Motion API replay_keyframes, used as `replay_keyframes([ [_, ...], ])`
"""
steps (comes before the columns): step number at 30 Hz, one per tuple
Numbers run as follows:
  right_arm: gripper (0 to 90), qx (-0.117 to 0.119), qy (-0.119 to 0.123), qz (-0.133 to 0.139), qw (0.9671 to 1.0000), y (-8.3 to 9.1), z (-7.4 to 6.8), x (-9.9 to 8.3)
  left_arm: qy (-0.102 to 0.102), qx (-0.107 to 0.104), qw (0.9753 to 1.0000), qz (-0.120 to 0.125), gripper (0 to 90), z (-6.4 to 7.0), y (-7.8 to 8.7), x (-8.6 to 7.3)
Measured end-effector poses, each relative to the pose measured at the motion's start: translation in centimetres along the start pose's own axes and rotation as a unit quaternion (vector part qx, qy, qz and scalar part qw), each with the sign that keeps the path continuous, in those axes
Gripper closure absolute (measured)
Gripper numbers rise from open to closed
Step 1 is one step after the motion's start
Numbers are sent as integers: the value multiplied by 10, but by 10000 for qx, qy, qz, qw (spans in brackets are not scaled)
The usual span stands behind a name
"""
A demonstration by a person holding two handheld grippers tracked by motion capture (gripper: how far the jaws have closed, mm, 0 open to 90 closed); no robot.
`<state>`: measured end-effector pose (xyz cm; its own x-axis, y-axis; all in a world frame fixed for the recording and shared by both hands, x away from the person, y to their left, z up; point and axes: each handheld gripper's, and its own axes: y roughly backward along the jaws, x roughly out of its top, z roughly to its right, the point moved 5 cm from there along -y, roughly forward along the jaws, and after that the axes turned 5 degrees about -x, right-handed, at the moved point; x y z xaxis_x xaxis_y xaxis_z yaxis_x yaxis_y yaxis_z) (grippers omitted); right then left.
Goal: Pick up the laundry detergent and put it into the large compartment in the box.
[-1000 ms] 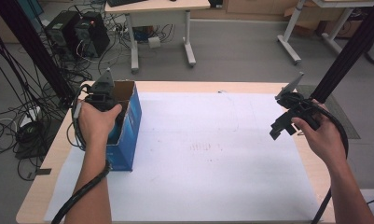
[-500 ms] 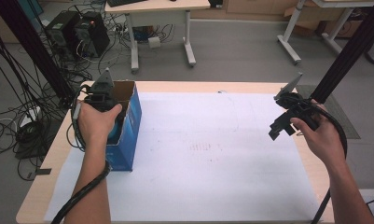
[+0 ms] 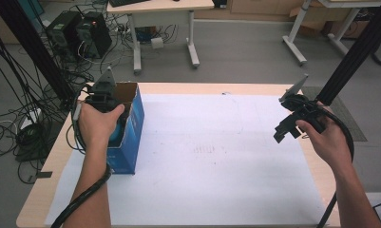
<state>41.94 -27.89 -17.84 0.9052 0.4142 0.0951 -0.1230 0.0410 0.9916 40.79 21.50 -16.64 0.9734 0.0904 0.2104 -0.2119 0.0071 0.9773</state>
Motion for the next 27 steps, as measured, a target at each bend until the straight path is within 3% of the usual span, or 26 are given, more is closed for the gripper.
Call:
replay_keyframes([
  [18,44,9,55,39,10000,3,-3,-3,-114,67,9998,138,286,8,26,-4],
  [27,44,26,82,89,9999,7,-3,-6,-123,163,9992,339,171,14,45,-9],
])
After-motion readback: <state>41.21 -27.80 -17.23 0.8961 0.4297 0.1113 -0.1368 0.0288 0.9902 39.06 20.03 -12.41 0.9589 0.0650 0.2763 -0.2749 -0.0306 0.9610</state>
